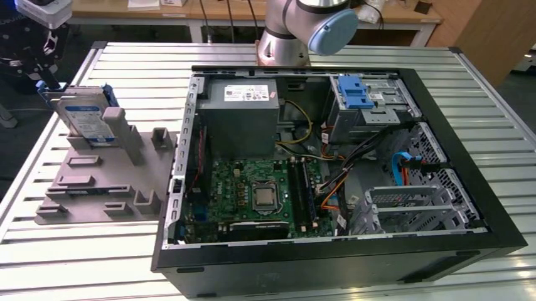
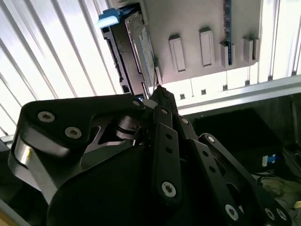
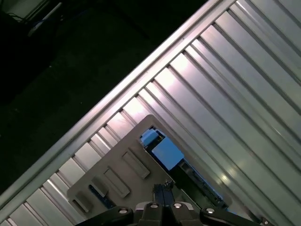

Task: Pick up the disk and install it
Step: 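Pick up the disk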

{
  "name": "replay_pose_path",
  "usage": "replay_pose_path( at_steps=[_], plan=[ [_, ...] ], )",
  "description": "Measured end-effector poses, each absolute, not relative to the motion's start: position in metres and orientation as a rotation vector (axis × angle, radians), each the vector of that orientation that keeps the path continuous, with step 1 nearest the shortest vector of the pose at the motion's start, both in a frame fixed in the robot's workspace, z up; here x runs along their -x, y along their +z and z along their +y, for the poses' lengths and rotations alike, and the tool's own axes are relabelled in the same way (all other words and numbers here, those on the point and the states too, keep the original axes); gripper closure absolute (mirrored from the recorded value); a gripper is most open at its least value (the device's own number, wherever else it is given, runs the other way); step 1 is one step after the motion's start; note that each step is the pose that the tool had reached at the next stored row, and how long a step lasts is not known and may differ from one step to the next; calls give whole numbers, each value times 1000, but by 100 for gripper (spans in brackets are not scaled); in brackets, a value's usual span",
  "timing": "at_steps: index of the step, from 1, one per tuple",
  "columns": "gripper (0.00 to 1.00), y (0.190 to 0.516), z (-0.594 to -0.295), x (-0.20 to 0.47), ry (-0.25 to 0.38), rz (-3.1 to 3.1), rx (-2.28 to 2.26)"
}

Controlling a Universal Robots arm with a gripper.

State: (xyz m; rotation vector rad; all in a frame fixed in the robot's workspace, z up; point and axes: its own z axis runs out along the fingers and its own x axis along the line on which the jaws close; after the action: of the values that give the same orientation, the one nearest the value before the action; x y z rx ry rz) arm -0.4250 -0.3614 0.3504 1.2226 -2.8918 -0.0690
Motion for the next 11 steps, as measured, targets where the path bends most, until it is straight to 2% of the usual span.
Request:
replay_pose_path(
  at_steps=[11],
  plan=[
    [89,346,-361,425,-69,-2751,-1505]
  ],
)
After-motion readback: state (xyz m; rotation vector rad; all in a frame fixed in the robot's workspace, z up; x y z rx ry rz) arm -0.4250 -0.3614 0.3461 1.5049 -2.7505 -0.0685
